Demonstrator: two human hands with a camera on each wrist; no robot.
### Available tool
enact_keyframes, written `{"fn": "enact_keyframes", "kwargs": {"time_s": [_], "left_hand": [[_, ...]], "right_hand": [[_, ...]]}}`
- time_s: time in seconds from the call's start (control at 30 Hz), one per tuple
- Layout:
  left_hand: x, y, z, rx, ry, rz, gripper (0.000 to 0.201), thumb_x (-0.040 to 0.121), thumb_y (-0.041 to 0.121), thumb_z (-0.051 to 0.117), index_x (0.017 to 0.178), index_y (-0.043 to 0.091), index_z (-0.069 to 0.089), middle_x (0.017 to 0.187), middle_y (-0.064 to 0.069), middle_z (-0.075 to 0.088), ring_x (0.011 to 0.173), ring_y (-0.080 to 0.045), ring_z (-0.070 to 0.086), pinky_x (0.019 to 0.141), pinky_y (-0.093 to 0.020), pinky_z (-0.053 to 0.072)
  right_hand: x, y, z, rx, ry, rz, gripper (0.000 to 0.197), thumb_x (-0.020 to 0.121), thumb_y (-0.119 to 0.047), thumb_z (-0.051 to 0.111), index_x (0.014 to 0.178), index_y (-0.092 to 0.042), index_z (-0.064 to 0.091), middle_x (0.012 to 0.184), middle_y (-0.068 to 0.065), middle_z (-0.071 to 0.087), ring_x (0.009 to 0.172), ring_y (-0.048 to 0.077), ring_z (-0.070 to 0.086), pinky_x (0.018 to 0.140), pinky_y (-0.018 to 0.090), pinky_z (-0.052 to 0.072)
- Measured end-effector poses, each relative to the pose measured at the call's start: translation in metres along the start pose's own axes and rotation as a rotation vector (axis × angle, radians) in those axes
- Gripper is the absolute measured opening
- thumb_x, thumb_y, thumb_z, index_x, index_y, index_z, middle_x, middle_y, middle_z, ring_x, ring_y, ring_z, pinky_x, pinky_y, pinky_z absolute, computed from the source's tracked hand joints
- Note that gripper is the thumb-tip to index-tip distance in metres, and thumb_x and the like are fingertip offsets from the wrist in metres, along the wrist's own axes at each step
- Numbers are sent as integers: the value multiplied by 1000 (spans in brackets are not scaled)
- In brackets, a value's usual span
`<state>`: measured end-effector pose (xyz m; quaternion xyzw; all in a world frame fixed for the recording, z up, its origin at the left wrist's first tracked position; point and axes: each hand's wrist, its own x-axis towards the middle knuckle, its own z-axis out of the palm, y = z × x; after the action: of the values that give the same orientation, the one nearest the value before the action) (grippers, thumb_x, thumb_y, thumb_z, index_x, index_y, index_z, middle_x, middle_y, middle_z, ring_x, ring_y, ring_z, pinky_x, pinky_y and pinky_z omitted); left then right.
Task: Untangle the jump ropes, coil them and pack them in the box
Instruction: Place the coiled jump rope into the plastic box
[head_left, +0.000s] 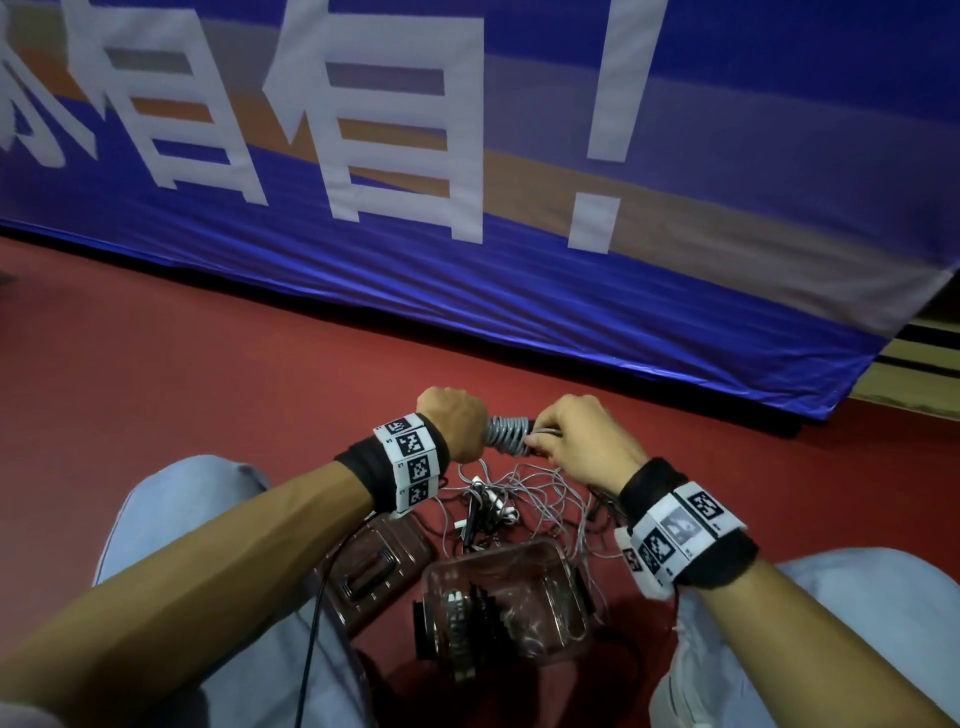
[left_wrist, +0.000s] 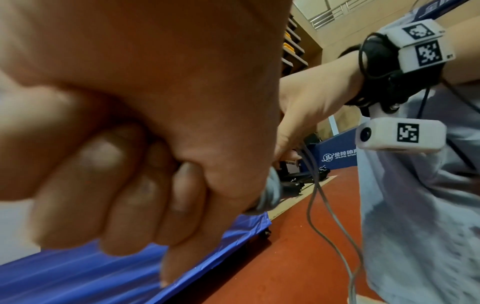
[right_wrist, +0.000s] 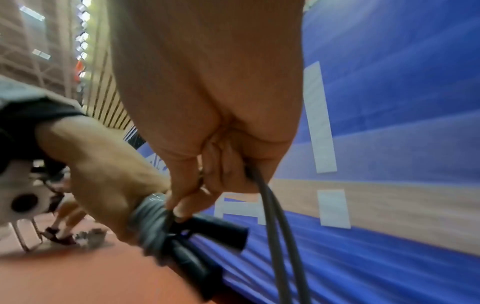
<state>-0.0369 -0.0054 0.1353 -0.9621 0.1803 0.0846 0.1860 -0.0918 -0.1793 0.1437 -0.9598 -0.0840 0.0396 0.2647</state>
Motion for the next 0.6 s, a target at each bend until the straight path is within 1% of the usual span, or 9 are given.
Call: {"fn": "enact_keyframes", "kwargs": {"time_s": [0.03, 0.1, 0.17, 0.23, 0.33, 0.4, 0.47, 0.53, 0.6], "left_hand": [[0, -1, 0, 29, -2, 60, 24, 95, 37, 56, 102, 16, 66, 81, 4, 58, 71, -20, 56, 64, -32, 46], [0, -3, -2, 94, 33, 177, 18, 94, 33, 55, 94, 16, 62, 81, 2, 57, 71, -21, 56, 63, -32, 45], [-1, -6, -5, 138, 98, 260, 13, 92, 29, 55, 88, 18, 58, 85, -1, 65, 73, -24, 60, 63, -32, 44], [-1, -10, -7, 174, 146, 306, 16, 91, 28, 54, 89, 15, 63, 89, -2, 70, 77, -25, 65, 63, -32, 43], [-2, -18, -12, 224, 200, 351, 17, 89, 26, 54, 90, 14, 65, 88, -2, 71, 77, -27, 67, 62, -32, 42], [-2, -23, -17, 261, 225, 386, 16, 89, 24, 53, 90, 15, 65, 91, -4, 72, 82, -29, 69, 62, -32, 41], [-3, -27, -22, 311, 261, 425, 17, 91, 21, 51, 91, 15, 66, 92, -4, 72, 84, -29, 69, 63, -33, 40], [-5, -31, -26, 351, 307, 484, 18, 92, 19, 49, 89, 15, 66, 92, -4, 72, 83, -30, 70, 62, -33, 38], [-6, -35, -29, 361, 360, 540, 18, 91, 19, 50, 83, 17, 66, 85, -4, 72, 78, -30, 70, 59, -33, 36]], "right_hand": [[0, 1, -3, -30, 15, -32, 22, 90, -36, 78, 77, -18, 76, 69, -9, 67, 59, 4, 60, 54, 22, 42], [1, 5, -8, -68, 53, -70, 30, 77, -41, 87, 70, -18, 69, 74, -8, 65, 65, 8, 60, 57, 30, 47], [3, 8, -12, -81, 87, -94, 42, 67, -44, 92, 71, -17, 61, 78, -8, 59, 67, 11, 56, 58, 32, 48], [5, 11, -13, -83, 89, -102, 45, 63, -48, 93, 74, -18, 61, 80, -9, 59, 69, 11, 56, 62, 33, 51], [11, 16, -12, -14, 64, -74, 38, 66, -50, 90, 78, -19, 71, 80, -10, 67, 75, 8, 62, 72, 38, 56], [14, 19, -12, 33, 26, -72, 39, 68, -50, 90, 85, -17, 77, 85, -8, 72, 81, 6, 64, 79, 37, 57], [16, 20, -12, 40, -30, -100, 45, 69, -53, 88, 95, -17, 80, 93, -8, 76, 89, 5, 67, 86, 35, 57], [17, 21, -13, 85, -126, -94, 58, 66, -61, 86, 106, -20, 80, 100, -8, 77, 93, 2, 70, 93, 33, 57], [16, 23, -14, 178, -262, -55, 78, 60, -71, 83, 116, -18, 76, 102, -4, 79, 89, 1, 71, 93, 32, 57]]}}
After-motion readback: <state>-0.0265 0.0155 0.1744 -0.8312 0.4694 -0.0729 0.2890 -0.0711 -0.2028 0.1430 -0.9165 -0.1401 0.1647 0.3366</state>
